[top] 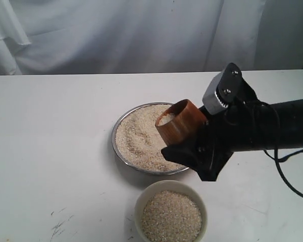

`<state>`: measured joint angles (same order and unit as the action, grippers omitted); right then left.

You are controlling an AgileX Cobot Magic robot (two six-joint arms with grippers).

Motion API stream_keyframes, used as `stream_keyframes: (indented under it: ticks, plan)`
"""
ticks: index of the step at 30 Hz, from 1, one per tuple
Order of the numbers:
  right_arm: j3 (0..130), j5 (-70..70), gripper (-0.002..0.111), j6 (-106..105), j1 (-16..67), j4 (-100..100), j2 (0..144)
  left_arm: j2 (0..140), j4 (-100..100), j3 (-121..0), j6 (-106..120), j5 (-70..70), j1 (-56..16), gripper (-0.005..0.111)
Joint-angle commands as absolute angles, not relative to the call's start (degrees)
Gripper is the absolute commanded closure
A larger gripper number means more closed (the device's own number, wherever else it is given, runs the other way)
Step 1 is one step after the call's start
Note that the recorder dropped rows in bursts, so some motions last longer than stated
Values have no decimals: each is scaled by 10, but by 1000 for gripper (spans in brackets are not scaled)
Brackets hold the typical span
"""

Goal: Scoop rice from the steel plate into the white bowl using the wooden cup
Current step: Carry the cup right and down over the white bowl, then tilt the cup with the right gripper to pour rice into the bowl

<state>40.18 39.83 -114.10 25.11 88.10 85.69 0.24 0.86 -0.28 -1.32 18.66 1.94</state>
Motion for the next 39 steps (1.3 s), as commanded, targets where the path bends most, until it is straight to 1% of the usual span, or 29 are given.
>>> stream_keyframes:
  ticks: [1, 11, 16, 20, 33, 39]
  plan:
    - [363, 388, 108, -1146, 255, 873, 824, 0, 8, 0, -13, 183, 18, 107]
    - [348, 326, 108, -1129, 297, 772, 802, 0, 8, 0, -13, 183, 18, 107]
    - [348, 277, 108, -1071, 325, 676, 802, 0, 8, 0, -13, 183, 18, 107]
    - [348, 271, 108, -1047, 352, 638, 802, 0, 8, 0, -13, 183, 18, 107]
    - [348, 242, 108, -894, 392, 425, 802, 0, 8, 0, -13, 183, 18, 107]
    - [348, 237, 108, -865, 407, 393, 802, 0, 8, 0, -13, 183, 18, 107]
